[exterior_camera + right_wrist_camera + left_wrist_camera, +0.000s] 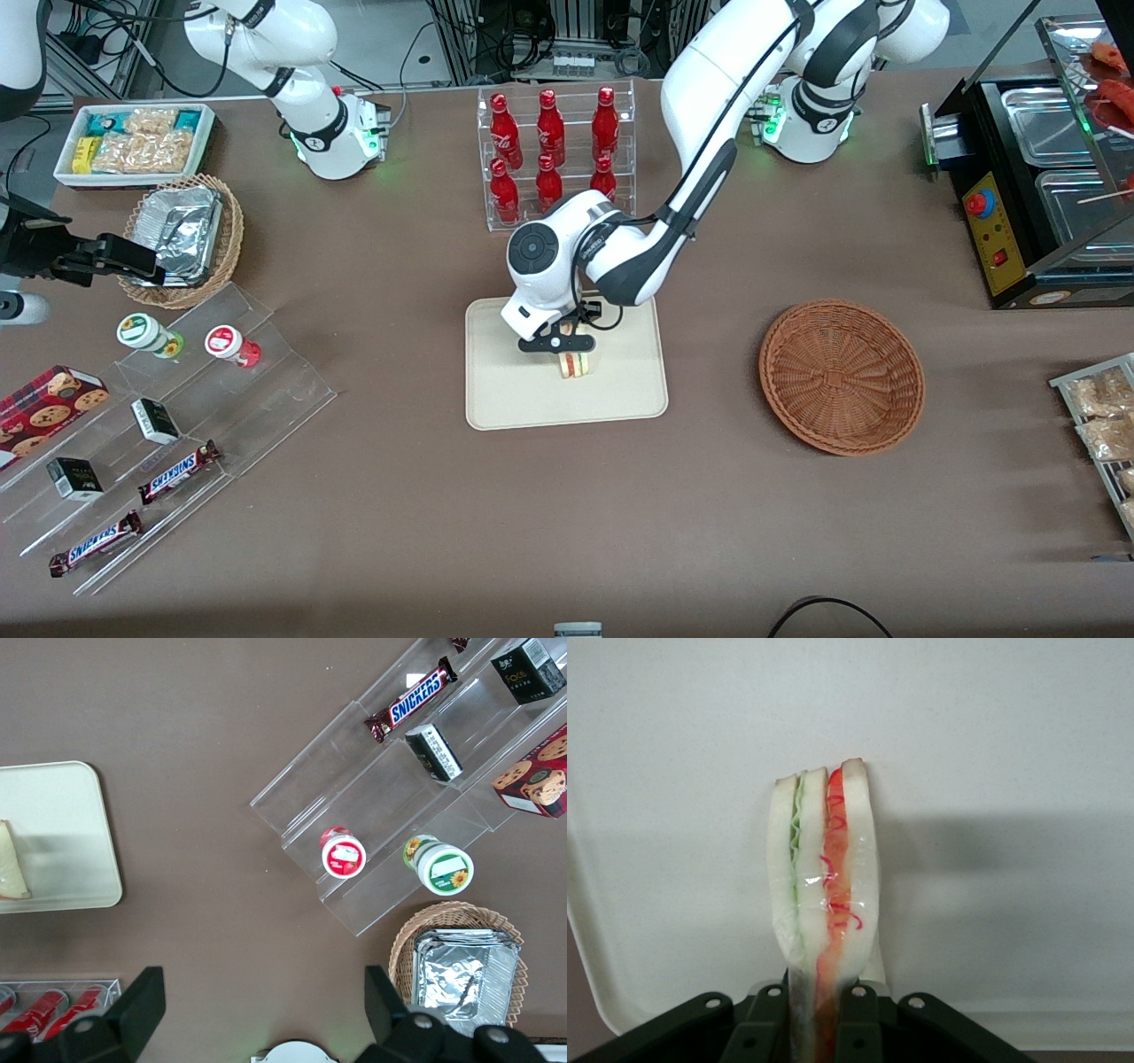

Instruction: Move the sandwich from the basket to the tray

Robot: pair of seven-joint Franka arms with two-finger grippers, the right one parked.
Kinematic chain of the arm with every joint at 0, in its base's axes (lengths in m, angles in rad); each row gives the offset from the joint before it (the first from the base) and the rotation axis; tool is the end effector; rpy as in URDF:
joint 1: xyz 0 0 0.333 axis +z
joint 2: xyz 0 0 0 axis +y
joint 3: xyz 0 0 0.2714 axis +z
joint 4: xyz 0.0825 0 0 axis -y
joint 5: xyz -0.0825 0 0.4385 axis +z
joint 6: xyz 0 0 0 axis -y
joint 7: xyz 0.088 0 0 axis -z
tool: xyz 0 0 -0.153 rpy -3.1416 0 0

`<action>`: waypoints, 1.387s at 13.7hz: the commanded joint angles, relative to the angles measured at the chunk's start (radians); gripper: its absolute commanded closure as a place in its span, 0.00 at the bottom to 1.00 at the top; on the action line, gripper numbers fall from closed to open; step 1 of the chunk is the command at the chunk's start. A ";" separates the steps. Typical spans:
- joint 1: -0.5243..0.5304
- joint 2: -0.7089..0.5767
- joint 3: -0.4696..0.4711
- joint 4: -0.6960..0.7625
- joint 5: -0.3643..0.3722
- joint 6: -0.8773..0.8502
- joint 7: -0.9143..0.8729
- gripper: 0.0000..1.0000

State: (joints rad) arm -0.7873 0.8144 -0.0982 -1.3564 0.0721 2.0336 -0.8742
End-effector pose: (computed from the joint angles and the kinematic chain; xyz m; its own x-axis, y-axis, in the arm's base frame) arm 0.4725 -0.5558 0.1182 0.9954 -0.0174 -0.0941 -0.0263 -0.9952 -0.0943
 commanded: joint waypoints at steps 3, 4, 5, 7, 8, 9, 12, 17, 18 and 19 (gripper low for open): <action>-0.010 0.002 0.012 0.022 0.011 -0.010 0.000 0.01; -0.009 -0.006 0.014 0.025 0.011 -0.015 -0.003 0.01; -0.003 -0.029 0.014 0.026 0.009 -0.024 -0.005 0.00; 0.000 -0.090 0.017 0.026 0.002 -0.077 -0.012 0.00; 0.014 -0.130 0.018 0.026 -0.002 -0.113 -0.017 0.00; 0.031 -0.171 0.018 0.026 -0.003 -0.151 -0.019 0.00; 0.100 -0.300 0.018 0.020 -0.005 -0.294 -0.060 0.00; 0.244 -0.464 0.018 0.007 -0.008 -0.461 -0.020 0.00; 0.279 -0.504 0.018 -0.015 -0.011 -0.476 0.022 0.00; 0.305 -0.543 0.018 -0.042 -0.018 -0.490 0.070 0.00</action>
State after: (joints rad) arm -0.5319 0.3648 -0.0711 -1.3136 0.0708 1.5598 -0.8650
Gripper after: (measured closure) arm 0.000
